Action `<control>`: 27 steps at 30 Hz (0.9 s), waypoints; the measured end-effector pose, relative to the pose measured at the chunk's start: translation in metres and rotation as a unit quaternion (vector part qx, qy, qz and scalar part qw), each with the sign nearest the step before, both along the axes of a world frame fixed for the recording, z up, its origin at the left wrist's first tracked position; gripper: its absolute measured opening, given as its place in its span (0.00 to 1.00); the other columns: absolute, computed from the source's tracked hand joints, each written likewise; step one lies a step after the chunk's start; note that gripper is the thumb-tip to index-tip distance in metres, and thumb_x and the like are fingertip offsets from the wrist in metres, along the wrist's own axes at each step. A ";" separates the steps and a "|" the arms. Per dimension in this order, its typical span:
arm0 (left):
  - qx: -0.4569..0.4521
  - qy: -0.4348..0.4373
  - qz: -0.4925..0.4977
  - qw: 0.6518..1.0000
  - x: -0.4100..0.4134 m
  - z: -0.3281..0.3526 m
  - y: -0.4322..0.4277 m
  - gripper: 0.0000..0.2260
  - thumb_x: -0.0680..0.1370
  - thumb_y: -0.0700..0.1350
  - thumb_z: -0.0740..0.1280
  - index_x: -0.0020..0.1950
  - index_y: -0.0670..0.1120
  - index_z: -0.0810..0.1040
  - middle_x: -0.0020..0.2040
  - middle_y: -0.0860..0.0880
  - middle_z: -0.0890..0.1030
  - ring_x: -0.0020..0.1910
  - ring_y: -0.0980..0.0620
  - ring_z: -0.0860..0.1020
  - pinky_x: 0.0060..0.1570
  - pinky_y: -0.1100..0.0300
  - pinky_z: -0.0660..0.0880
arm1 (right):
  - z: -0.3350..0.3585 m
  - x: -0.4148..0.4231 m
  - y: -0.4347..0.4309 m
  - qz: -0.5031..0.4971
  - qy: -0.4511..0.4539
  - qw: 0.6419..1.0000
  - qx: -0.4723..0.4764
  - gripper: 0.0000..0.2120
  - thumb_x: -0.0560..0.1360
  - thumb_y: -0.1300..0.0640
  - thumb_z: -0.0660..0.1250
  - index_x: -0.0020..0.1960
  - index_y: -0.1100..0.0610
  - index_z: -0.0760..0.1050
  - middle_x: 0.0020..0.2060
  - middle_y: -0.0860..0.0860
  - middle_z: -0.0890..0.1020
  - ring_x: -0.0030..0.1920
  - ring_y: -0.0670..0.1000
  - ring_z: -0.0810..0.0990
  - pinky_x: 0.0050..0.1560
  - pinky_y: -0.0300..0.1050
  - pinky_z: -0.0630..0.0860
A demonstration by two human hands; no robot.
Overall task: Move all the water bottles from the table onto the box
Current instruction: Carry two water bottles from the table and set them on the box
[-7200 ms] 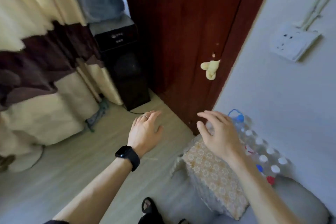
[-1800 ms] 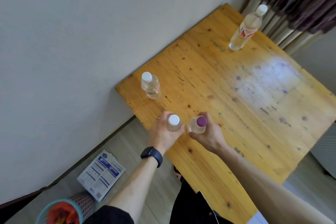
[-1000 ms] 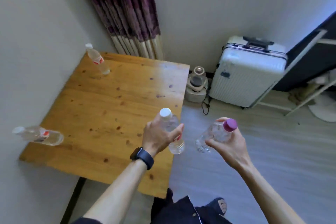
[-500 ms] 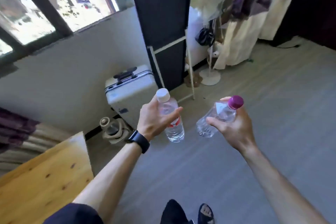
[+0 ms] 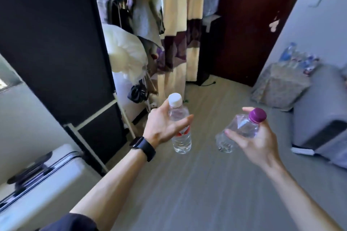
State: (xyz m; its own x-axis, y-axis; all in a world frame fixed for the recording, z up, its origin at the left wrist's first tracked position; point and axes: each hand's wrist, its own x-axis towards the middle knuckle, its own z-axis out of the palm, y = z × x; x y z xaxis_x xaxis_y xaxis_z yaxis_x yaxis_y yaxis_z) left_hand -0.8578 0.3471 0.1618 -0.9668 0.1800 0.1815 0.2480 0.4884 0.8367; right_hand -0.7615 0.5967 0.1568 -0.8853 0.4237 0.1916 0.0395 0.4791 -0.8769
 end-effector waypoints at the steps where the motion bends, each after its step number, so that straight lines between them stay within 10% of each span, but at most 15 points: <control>1: 0.003 0.006 -0.011 1.000 -0.020 0.005 0.007 0.25 0.65 0.70 0.71 0.52 0.54 0.78 0.46 0.56 0.85 0.48 0.55 0.84 0.53 0.51 0.81 | 0.004 -0.011 0.008 -0.017 0.003 1.000 0.006 0.31 0.63 0.50 0.83 0.60 0.37 0.72 0.49 0.37 0.83 0.51 0.43 0.82 0.53 0.40 0.77; 4: -0.011 0.022 -0.046 0.999 -0.076 0.020 0.036 0.23 0.66 0.69 0.72 0.52 0.55 0.78 0.45 0.57 0.85 0.48 0.56 0.83 0.53 0.53 0.81 | 0.013 -0.038 0.035 -0.065 0.015 0.997 0.028 0.32 0.60 0.42 0.81 0.60 0.34 0.71 0.53 0.43 0.83 0.54 0.50 0.82 0.60 0.53 0.78; 18: -0.036 0.055 -0.174 0.983 -0.294 0.078 0.275 0.16 0.67 0.67 0.72 0.48 0.60 0.77 0.45 0.58 0.84 0.48 0.57 0.83 0.53 0.51 0.81 | 0.062 -0.199 0.221 -0.181 0.027 0.982 0.045 0.23 0.64 0.44 0.81 0.53 0.38 0.72 0.46 0.41 0.83 0.48 0.45 0.81 0.46 0.42 0.73; 27: -0.025 0.052 -0.189 0.980 -0.418 0.097 0.423 0.12 0.70 0.63 0.74 0.45 0.60 0.78 0.42 0.58 0.85 0.46 0.60 0.82 0.52 0.52 0.80 | 0.077 -0.316 0.372 -0.201 0.020 0.979 0.038 0.25 0.64 0.39 0.80 0.55 0.44 0.74 0.48 0.40 0.84 0.50 0.44 0.82 0.56 0.49 0.78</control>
